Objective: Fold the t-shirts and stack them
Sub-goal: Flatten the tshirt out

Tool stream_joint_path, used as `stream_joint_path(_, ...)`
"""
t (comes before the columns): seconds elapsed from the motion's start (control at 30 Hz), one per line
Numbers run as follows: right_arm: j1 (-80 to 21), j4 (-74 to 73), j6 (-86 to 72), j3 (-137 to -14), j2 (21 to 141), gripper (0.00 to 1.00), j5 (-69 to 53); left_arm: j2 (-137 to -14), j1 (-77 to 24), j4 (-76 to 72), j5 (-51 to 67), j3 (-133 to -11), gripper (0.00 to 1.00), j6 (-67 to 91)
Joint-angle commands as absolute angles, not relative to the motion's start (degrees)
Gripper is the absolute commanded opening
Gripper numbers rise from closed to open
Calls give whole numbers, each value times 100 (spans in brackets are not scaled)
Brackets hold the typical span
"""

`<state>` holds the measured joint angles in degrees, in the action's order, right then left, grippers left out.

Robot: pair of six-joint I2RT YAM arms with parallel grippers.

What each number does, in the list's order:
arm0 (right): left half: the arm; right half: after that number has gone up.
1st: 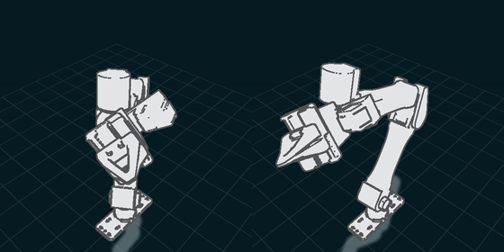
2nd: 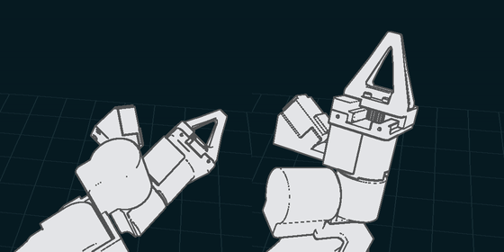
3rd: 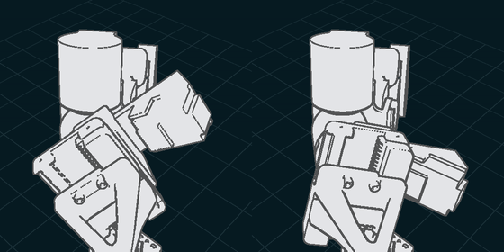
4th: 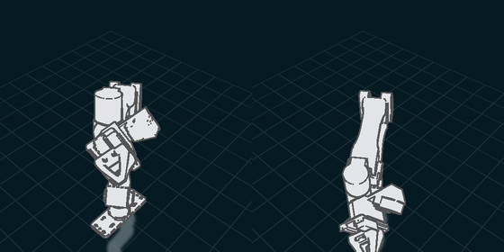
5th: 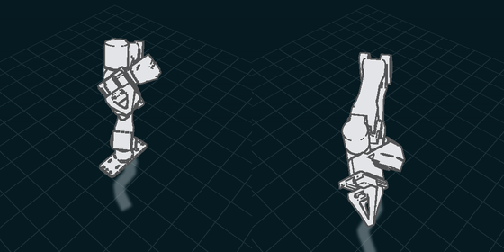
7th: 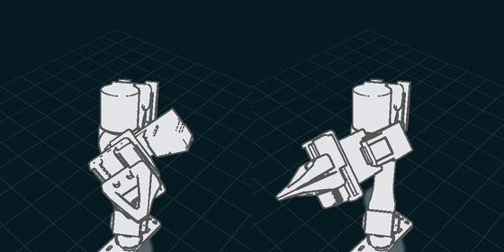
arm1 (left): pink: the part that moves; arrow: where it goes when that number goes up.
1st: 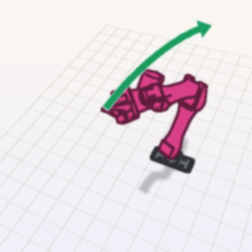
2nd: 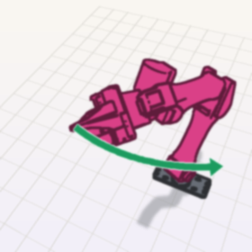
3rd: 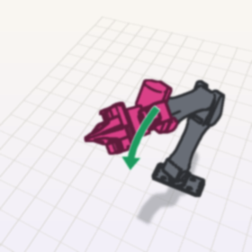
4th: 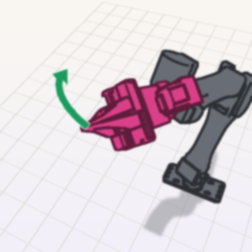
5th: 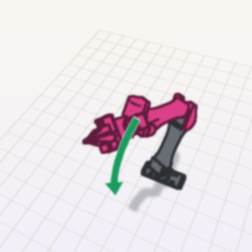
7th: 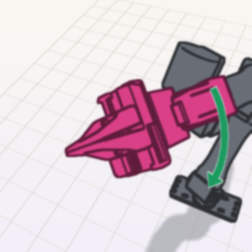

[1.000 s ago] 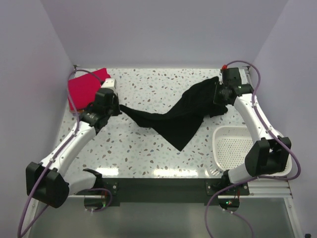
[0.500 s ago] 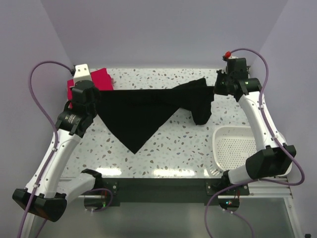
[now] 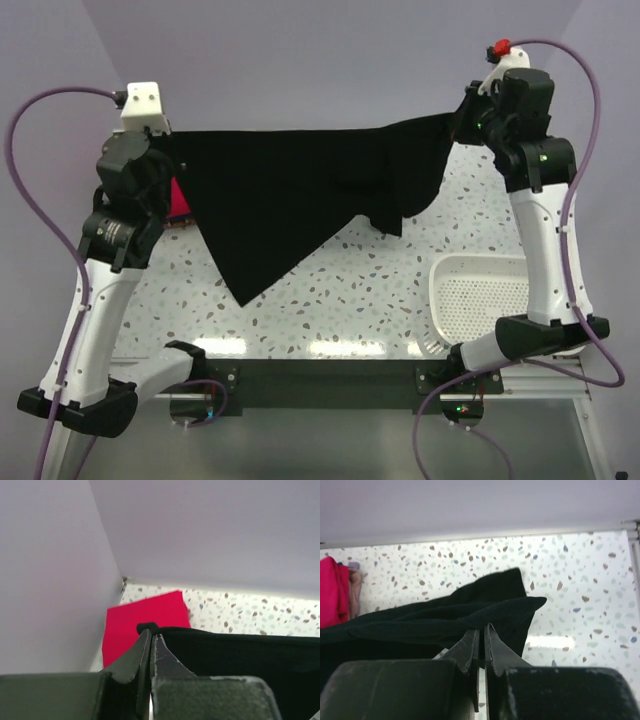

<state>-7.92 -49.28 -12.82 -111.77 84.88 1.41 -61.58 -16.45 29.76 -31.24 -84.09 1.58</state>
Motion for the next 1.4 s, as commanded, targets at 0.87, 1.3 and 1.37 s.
stream_joint_path(0.87,-729,-4035,-202,-13281,6741,0,-431,-5809,-1538,2742,-1168,-11392,0,-1055)
stream_joint_path(1.3,-729,-3595,-97,-12261,8165,0,-255,-6943,-1538,2514,-2250,-10151,0,-1345)
stream_joint_path(1.37,-721,-3630,-35,-12357,8226,0,-194,-6952,-1538,2531,-2250,-10169,0,-1371)
